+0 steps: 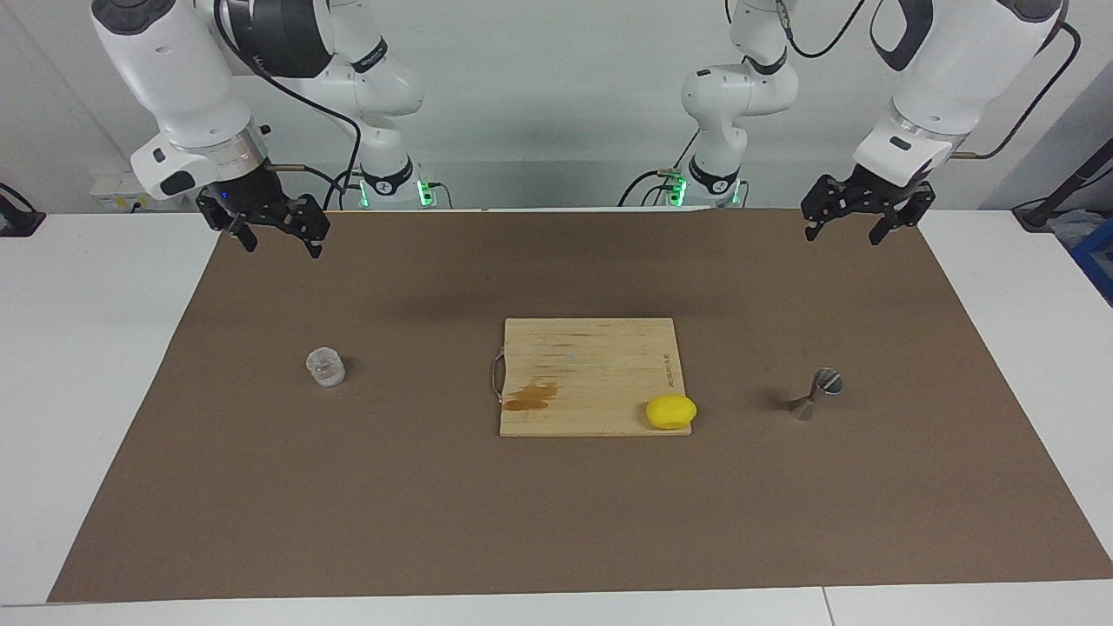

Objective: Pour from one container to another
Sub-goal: 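Open the left gripper and move it toward the small metal cup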

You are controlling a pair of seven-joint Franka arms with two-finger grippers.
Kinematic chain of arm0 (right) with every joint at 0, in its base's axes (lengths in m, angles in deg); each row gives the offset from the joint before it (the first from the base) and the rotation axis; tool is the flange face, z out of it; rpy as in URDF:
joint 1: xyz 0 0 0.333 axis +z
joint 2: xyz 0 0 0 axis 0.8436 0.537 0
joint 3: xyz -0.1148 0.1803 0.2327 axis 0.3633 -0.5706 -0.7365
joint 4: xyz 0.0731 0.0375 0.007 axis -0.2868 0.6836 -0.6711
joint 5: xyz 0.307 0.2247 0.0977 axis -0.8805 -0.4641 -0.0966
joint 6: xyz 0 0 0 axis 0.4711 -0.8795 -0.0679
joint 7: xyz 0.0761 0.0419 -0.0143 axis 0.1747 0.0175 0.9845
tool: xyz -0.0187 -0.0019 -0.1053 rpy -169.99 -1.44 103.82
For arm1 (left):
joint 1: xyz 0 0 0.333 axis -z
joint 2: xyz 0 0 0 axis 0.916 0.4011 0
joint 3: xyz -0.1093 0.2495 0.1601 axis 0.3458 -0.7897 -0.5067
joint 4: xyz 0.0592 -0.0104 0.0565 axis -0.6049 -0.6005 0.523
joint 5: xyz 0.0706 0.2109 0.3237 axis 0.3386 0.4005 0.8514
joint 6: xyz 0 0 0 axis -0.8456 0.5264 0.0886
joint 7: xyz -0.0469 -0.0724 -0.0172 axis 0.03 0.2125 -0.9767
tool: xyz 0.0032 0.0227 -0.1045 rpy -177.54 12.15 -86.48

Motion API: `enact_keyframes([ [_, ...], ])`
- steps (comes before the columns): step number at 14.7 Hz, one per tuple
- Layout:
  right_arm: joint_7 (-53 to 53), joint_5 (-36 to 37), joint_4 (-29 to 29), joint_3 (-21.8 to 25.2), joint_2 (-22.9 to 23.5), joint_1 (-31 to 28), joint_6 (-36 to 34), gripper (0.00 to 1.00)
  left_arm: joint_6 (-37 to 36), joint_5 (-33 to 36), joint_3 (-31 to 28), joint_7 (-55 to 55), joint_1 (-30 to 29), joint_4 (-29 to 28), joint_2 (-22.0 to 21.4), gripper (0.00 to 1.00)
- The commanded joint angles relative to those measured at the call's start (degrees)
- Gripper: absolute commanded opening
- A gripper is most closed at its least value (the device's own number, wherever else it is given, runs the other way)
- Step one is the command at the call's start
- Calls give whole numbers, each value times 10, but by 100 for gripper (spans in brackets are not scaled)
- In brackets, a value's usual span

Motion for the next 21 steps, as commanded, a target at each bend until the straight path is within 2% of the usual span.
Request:
enact_keyframes([
  [1, 16, -11, 13, -2, -11, -7, 5, 100, 10, -6, -2, -2, 2, -15, -12, 100],
  [6, 16, -11, 13, -2, -11, -7, 5, 100, -3, -5, -2, -1, 2, -24, -19, 100],
  [12, 16, -11, 13, -2, -11, -7, 5, 100, 38, -5, 1, -7, 11, -44, -21, 100],
  [17, 16, -11, 13, -2, -11, -7, 5, 100, 57, 0, 0, -10, 9, -39, 12, 100],
  [21, 16, -11, 13, -2, -11, -7, 5, 100, 36, -7, -1, -85, 2, -12, 61, 100],
])
